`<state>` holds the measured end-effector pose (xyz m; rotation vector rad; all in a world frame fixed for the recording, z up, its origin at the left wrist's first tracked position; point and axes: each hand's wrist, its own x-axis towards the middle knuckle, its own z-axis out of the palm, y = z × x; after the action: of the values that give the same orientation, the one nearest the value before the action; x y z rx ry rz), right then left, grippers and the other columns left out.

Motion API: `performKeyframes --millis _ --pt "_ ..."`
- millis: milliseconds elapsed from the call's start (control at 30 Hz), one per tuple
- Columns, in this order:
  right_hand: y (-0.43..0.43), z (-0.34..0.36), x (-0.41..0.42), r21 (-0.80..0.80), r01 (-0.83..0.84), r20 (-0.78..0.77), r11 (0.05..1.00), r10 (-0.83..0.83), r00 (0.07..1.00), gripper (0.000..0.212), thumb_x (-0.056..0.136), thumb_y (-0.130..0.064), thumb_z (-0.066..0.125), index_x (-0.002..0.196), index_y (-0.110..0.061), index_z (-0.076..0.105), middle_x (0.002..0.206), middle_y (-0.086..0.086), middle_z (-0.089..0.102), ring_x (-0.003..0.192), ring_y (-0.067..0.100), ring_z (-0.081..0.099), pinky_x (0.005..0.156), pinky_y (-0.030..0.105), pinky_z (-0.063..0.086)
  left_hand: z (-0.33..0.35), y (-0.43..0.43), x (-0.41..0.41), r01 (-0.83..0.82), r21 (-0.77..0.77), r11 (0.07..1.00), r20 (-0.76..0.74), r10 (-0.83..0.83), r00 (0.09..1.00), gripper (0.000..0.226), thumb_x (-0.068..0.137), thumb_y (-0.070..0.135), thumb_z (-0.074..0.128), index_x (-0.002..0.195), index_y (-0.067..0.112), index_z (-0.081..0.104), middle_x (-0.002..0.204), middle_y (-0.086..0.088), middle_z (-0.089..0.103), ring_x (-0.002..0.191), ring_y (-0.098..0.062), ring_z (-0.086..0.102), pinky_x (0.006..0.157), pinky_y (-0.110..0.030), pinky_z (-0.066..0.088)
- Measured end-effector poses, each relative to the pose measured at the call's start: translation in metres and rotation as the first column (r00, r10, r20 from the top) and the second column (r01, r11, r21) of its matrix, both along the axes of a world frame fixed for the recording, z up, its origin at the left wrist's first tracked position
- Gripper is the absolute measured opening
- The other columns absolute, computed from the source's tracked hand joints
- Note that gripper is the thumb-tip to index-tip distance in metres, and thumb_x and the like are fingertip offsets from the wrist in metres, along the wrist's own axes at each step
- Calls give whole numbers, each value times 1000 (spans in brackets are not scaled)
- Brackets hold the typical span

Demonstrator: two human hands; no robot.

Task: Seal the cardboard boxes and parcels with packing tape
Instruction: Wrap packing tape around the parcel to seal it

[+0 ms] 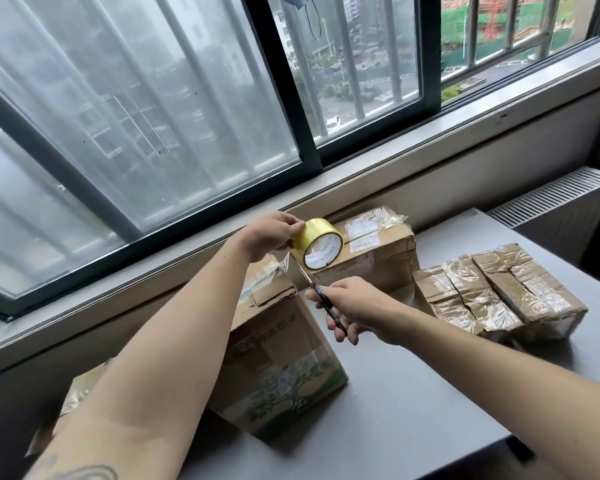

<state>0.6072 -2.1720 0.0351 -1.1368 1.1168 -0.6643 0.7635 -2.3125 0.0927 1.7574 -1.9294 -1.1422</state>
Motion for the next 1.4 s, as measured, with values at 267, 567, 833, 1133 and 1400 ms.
performKeyframes --millis 267,567,833,1133,1400 --pt "-11 -4 13 -1 53 -36 999 -53 998 45 97 -40 61 113 1 62 62 7 55 47 17 53 41 25 38 -7 -5 -6 58 6 998 11 -59 998 21 103 24 53 92 13 66 74 -2 59 65 -12 51 62 -23 42" --pt "-15 -10 16 -49 59 -38 997 -61 997 47 96 -40 64 103 6 64 64 7 54 49 16 51 43 26 35 -7 -8 -4 79 17 997 32 -79 996 22 103 24 52 95 9 67 75 -3 61 66 -12 52 60 -24 39" --pt "-17 -15 14 -87 47 -37 995 -50 998 39 93 -41 69 95 -2 66 62 7 58 46 15 53 39 25 35 -8 -6 -3 73 -2 997 45 -73 996 22 103 22 52 89 13 66 73 -4 62 62 -11 55 56 -23 39" --pt "-12 -19 14 -73 -12 -5 997 12 1000 33 95 -34 68 95 -2 67 63 6 57 47 15 53 39 24 41 -20 -1 3 2 18 1000 -94 0 996 23 104 21 49 87 13 62 67 -1 58 61 -11 58 53 -21 34" --pt "-13 -13 21 83 37 53 996 -42 998 42 92 -47 68 104 -7 62 63 3 54 48 14 51 41 22 41 -25 5 4 -124 -80 989 -272 98 957 19 105 17 46 92 15 59 79 -3 63 61 -10 62 56 -22 39"
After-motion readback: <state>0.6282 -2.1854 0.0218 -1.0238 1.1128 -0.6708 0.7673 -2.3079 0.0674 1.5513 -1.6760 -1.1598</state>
